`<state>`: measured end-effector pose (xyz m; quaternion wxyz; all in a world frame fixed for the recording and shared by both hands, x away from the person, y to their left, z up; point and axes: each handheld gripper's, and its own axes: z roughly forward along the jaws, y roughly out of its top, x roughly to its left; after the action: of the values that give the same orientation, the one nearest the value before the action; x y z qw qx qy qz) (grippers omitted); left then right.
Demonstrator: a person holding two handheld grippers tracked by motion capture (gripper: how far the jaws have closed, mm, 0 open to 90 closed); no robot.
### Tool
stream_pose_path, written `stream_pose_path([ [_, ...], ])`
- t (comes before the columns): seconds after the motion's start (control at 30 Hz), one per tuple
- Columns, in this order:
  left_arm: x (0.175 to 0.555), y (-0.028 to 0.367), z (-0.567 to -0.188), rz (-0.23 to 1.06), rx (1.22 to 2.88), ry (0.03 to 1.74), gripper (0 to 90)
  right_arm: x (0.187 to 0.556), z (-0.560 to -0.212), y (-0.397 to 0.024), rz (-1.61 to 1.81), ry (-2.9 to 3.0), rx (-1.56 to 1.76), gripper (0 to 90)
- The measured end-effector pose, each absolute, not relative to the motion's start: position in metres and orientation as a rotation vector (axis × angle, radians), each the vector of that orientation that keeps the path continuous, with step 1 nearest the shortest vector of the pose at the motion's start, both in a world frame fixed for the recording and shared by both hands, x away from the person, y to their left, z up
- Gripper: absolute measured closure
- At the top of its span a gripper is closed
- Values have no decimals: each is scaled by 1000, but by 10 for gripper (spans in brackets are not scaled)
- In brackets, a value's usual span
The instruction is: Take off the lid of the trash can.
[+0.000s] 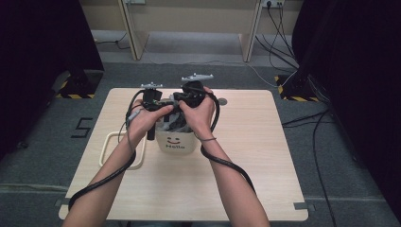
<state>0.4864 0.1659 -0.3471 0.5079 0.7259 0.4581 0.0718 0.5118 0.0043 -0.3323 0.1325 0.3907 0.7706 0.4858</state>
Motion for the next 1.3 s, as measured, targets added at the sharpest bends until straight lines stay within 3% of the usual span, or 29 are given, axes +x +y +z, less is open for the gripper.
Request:
stream_pose_path([
  [0.17, 487, 163, -347, 181, 1757, 1107, 460, 510, -330, 5, 1431, 2227, 1132, 900],
  [0.47, 491, 156, -355, 233, 1761, 1147, 550, 508, -325, 5, 1457, 2215, 1143, 898],
  [0.7, 492, 152, -356, 265, 1764, 1147, 797, 507, -324, 3, 1459, 2209, 1153, 865],
  [0.77, 492, 152, -356, 273, 1767, 1146, 853, 507, -323, 1, 1453, 2207, 1164, 809],
  [0.83, 492, 153, -357, 274, 1759, 1153, 881, 507, -323, -1, 1440, 2210, 1191, 696],
  [0.97, 492, 154, -358, 287, 1762, 1142, 893, 507, -321, -8, 1429, 2205, 1231, 526],
  [1.1, 492, 155, -358, 301, 1765, 1129, 894, 504, -319, -16, 1428, 2207, 1232, 452],
  [1.3, 491, 157, -358, 313, 1760, 1123, 895, 498, -318, -34, 1450, 2180, 1240, 411],
])
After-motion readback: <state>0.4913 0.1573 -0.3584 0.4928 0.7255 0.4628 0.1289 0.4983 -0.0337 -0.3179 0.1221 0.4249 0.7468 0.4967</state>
